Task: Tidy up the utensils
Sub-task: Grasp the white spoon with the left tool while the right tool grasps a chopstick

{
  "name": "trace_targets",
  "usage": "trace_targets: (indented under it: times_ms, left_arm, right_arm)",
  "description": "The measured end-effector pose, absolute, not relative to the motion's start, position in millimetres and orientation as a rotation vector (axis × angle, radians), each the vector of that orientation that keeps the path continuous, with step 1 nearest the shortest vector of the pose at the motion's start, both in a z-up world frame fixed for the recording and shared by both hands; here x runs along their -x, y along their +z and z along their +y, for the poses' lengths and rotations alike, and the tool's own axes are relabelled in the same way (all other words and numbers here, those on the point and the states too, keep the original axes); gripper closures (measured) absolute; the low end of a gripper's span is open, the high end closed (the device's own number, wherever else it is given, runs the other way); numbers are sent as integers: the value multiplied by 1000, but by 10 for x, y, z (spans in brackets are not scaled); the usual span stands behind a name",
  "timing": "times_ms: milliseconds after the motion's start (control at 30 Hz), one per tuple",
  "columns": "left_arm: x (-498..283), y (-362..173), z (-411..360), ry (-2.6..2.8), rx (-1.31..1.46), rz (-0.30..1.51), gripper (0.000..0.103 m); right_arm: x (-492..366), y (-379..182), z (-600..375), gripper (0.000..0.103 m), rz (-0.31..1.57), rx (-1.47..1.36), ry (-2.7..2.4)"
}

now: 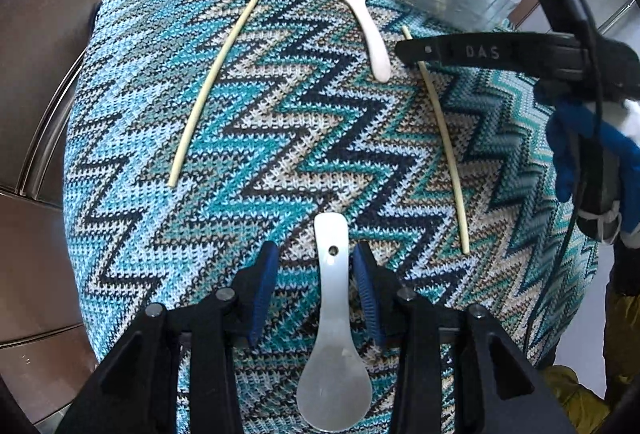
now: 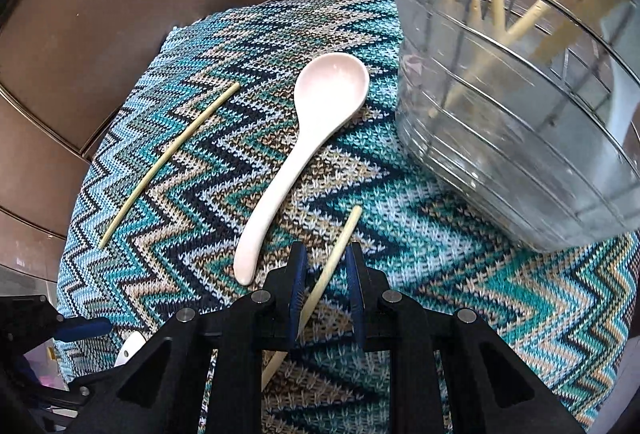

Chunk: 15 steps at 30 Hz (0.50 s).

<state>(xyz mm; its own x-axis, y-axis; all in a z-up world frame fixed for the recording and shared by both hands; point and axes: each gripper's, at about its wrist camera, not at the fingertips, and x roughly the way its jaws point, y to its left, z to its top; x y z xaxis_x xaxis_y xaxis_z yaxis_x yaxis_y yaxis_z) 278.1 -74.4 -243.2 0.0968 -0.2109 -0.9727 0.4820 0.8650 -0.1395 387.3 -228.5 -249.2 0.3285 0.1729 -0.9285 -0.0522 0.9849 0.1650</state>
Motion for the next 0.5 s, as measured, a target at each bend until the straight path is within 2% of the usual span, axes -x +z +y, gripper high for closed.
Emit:
trace_targets:
  times_ms: [167,267,500]
  left_arm:
    - [-2794,-2476,-805,-507,-228,1387,87]
    - [-2779,-2456,-791,-491,-221,1374,87]
    - [-2597,-2246,-632,-474,-185,1300,88]
  right_arm:
    - [-3895,-2509,-2272,93,1217,-122,155]
    - [-3808,-2466,-2331,98,1193,-136,156]
    - [-3533,-2207,-2388,98,1097,-177,209]
